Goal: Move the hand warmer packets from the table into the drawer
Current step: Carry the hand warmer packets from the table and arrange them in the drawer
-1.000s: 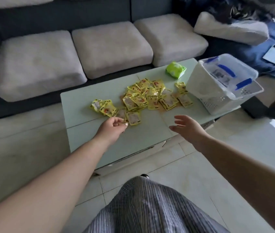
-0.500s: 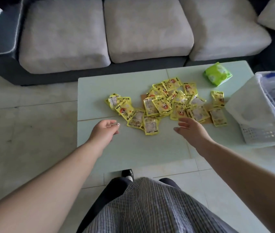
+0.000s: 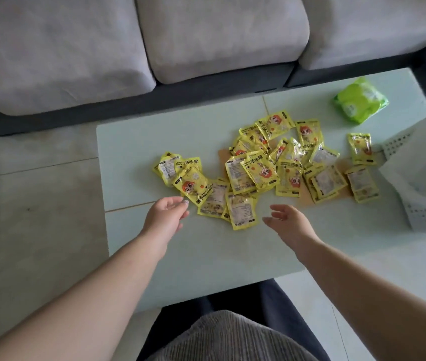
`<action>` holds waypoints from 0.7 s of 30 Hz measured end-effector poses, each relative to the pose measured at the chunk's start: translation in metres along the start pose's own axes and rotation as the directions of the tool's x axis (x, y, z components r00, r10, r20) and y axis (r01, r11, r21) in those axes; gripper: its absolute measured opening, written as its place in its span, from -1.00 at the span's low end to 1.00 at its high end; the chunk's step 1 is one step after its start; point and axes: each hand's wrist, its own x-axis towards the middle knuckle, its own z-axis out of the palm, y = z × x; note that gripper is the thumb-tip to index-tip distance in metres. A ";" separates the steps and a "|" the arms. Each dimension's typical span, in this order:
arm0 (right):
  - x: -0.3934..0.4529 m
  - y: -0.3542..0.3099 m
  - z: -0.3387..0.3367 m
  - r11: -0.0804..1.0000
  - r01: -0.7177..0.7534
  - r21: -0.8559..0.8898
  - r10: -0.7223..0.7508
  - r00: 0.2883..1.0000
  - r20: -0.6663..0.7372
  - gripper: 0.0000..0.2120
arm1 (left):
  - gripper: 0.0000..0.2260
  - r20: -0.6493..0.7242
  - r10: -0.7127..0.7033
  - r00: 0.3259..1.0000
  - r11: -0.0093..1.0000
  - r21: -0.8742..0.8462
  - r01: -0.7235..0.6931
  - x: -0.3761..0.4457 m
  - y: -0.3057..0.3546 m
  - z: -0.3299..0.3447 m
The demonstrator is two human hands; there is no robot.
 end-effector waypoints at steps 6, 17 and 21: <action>0.074 0.016 0.043 0.994 -0.049 -0.099 0.048 0.999 -0.012 -0.47 | -0.94 -0.068 -0.057 0.996 0.998 0.020 0.058 0.065 -0.029 0.013; 0.140 0.058 0.092 0.982 -0.080 -0.173 0.053 0.986 -0.155 -0.44 | -0.58 -0.329 -0.145 0.933 0.986 0.025 0.162 0.159 -0.054 0.055; 0.145 0.066 0.103 0.965 -0.074 -0.250 0.028 0.983 -0.184 -0.30 | -0.42 -0.387 -0.248 0.888 0.966 -0.027 0.258 0.176 -0.055 0.074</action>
